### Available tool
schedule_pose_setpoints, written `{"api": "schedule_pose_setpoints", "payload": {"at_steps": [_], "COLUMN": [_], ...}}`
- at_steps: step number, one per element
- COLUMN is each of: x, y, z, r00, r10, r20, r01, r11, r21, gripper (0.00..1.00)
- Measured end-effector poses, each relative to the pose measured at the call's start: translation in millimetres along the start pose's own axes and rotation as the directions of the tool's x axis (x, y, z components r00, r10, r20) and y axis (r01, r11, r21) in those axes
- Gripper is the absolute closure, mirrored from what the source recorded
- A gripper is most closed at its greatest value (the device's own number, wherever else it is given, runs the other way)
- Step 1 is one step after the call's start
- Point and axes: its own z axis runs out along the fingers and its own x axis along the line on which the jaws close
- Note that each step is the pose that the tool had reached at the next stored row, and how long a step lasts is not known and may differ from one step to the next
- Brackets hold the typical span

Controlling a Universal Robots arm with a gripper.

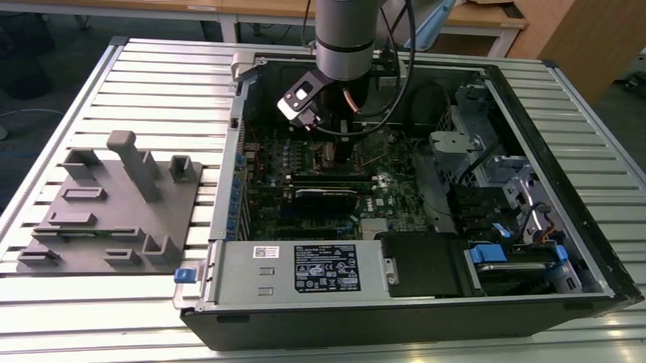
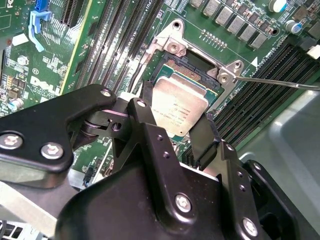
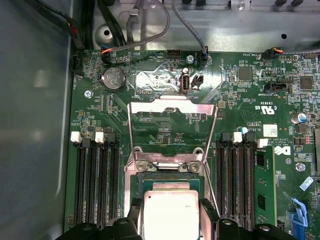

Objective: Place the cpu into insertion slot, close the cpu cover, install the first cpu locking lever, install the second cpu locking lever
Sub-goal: 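Place the cpu into insertion slot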

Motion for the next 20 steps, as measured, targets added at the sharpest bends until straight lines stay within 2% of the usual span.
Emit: {"api": "schedule_pose_setpoints", "payload": {"at_steps": [20], "x": [1.3], "y": [-2.6], "z": [11.3], "r00": [1.0000], "r10": [0.000], "r20": [-0.0002], "r01": [0.000], "r11": [1.0000], "r21": [0.0018], "gripper": [0.46]}}
